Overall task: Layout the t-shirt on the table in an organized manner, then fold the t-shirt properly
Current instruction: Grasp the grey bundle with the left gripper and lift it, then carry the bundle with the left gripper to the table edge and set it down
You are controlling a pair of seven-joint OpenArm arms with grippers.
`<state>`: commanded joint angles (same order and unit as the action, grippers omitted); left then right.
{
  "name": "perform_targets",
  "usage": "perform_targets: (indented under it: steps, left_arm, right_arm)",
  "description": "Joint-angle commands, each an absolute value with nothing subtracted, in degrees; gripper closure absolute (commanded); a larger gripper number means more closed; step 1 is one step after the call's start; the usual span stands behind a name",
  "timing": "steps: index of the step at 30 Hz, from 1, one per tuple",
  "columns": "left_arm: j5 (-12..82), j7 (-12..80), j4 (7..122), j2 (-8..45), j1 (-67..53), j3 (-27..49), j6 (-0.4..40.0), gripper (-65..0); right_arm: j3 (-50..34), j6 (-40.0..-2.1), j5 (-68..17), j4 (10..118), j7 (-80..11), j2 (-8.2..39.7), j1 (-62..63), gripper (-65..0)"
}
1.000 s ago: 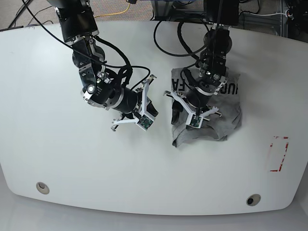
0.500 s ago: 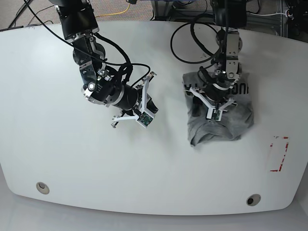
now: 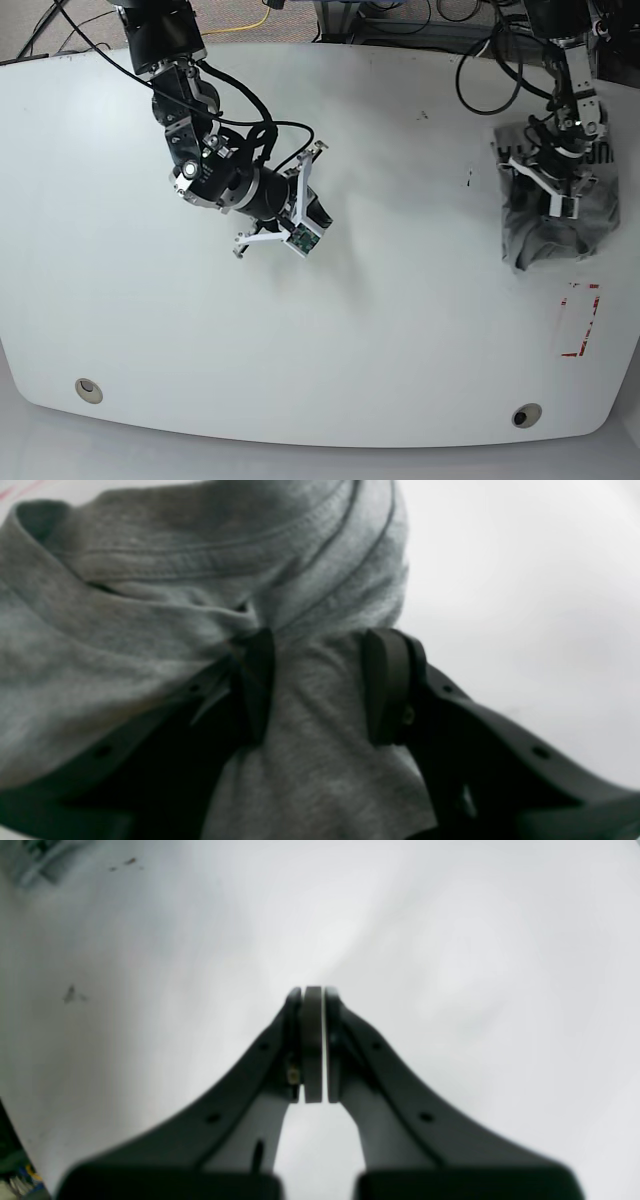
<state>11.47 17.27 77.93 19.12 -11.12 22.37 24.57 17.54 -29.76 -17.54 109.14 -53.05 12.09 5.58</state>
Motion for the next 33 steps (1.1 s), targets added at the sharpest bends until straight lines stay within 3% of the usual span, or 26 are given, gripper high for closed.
perform_targets:
  steps: [13, 17, 27, 33]
  left_arm:
    - [18.6, 17.4, 78.0, 27.4, -13.1, 25.8, 24.6, -27.4]
    - [20.6, 22.3, 83.9, 27.7, -13.1, 27.0, 24.6, -27.4]
    - [25.2, 41.3, 101.9, 21.8, -13.8, 30.4, 25.0, -27.4]
    - [24.0, 42.4, 101.2, 17.8, -16.0, 30.3, 29.0, -27.4]
  right_arm:
    - [17.7, -29.8, -17.7, 109.1, -53.1, 11.9, 5.6, -0.6]
    - [17.7, -29.8, -17.7, 109.1, -53.1, 11.8, 5.6, -0.6]
    - [17.8, -29.8, -17.7, 109.1, -53.1, 11.7, 5.7, -0.6]
    - [17.8, -29.8, -17.6, 109.1, -53.1, 10.9, 5.8, -0.6]
